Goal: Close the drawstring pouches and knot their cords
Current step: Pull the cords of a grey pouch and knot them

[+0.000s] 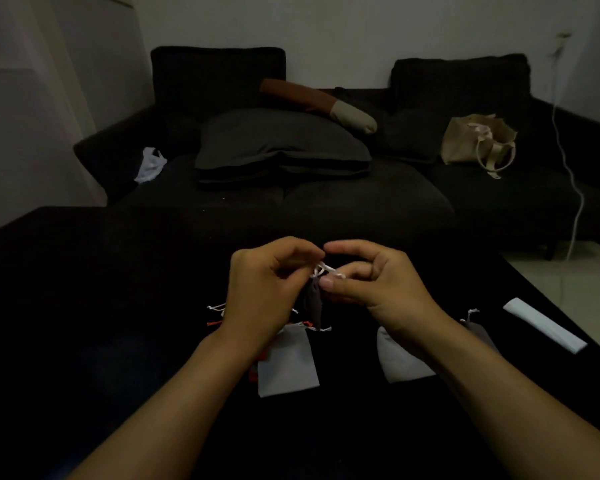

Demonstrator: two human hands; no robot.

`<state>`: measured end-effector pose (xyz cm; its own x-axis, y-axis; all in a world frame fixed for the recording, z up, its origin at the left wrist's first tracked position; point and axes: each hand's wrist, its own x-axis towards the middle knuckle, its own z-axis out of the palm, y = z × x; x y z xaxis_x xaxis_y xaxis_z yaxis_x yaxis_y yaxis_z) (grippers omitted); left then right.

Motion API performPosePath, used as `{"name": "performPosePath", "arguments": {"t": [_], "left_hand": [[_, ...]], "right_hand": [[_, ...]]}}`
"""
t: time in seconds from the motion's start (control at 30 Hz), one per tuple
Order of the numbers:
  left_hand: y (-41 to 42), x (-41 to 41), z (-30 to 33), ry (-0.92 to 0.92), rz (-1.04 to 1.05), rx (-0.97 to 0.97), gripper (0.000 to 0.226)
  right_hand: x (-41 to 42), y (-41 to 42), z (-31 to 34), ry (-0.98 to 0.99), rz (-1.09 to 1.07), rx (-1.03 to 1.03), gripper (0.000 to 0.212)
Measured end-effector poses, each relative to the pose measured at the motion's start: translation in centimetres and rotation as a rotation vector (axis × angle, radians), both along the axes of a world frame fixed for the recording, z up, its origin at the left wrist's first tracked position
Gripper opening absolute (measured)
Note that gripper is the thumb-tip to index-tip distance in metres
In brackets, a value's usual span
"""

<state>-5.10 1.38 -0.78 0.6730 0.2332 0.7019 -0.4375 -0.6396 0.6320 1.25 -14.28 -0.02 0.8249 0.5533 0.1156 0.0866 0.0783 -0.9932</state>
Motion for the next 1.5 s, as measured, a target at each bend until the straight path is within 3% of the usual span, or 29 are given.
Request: {"name": "performPosePath", "arguments": {"t": [0.13,0.33,0.5,0.7,0.87,1.07,1.17,1.27,1.5], "left_hand": [[-0.9,0.0,0.1,-0.001,-0.008,-0.183,0.024],[-1.1,-0.1,0.2,0.030,-0.044,-0.201,0.027],[-1.1,-0.2,0.3,0.016,-0.054,-0.198,0.025],[-0.6,0.1,0.8,0.118,-0.224,-0.438,0.023],[-0.5,0.0,1.0,0.191,-0.287,-0.531,0.022],[0.2,0.1,1.0,0.194,-0.277,-0.570,0.021],[0.1,0.0,1.1,0.205,-0.275,-0.567,0.020],[0.1,0.1,1.1,0.233,-0.270,-0.596,0.021],[0.0,0.5,1.6,0.342,-0.293,-0.856,0.014]], "right_hand": [[0.3,0.3,-0.2,0.074,0.034,0.005,0.024],[0.5,-0.3,-0.1,0.056,0.006,-0.050,0.016],[0.5,-0.7,0.2,0.069,0.013,-0.036,0.030],[1.3,-1.2,0.7,0.060,0.026,-0.057,0.012],[1.3,-0.8,0.7,0.172,0.161,-0.054,0.022],[1.6,-1.1,0.6,0.133,0.067,0.057,0.007],[1.5,-1.4,0.4,0.086,0.117,-0.001,0.023],[1.2,-1.2,0.2,0.022,0.060,-0.041,0.020],[1.7,-0.7,0.4,0.286,0.036,0.203,0.026]]}}
